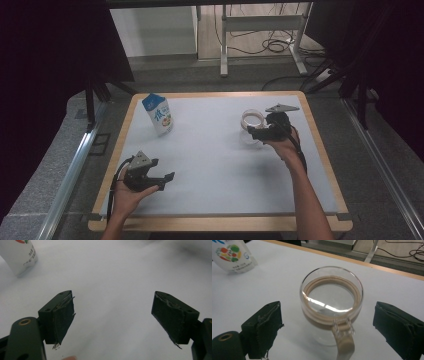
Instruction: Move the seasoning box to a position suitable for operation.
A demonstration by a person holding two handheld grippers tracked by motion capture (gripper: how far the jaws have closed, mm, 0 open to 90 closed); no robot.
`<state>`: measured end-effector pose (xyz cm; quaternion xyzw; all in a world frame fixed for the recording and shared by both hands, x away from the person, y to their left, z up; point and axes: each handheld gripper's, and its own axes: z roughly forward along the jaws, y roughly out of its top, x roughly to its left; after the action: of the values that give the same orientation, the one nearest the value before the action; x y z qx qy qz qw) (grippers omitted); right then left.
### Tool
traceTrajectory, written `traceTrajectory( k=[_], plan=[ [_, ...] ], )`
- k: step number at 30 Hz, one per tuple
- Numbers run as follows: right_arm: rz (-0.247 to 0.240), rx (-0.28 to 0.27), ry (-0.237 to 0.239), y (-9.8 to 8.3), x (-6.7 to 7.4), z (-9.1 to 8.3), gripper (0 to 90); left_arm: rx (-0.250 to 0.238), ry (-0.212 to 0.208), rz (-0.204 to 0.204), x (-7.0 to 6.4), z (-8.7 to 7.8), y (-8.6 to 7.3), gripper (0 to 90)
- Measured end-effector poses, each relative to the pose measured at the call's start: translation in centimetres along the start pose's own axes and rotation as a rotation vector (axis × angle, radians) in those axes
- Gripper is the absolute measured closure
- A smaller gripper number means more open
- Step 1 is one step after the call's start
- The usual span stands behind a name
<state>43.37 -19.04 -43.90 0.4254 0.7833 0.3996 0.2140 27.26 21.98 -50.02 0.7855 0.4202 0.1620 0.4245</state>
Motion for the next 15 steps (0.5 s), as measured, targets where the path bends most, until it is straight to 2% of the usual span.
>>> traceTrajectory(
  k=[3, 4, 12, 13, 14, 15],
  plan=[
    [-0.004, 0.012, -0.015, 0.4, -0.1, 0.7, 7.2, 0.0, -0.001, -0.004, 0.1, 0.0, -0.1, 18.6],
    [0.009, 0.025, 0.002, 0.8, -0.3, 1.5, 6.3, -0.001, -0.003, -0.006, 0.1, 0.0, -0.1, 18.6],
    [0.006, 0.05, -0.012, 1.7, -0.5, 4.0, 4.9, 0.001, -0.003, -0.001, 0.1, 0.0, -0.2, 18.6],
    [0.013, 0.059, -0.011, 1.7, -0.5, 4.3, 4.9, 0.002, -0.002, -0.003, 0.2, 0.0, -0.2, 18.6],
    [0.009, 0.099, -0.02, 1.4, -0.6, 5.2, 4.5, 0.002, -0.001, -0.004, 0.2, 0.0, -0.2, 18.6],
    [0.01, 0.11, -0.023, 1.2, -0.7, 5.6, 4.4, 0.003, 0.0, -0.003, 0.2, 0.0, -0.3, 18.6]
  ],
)
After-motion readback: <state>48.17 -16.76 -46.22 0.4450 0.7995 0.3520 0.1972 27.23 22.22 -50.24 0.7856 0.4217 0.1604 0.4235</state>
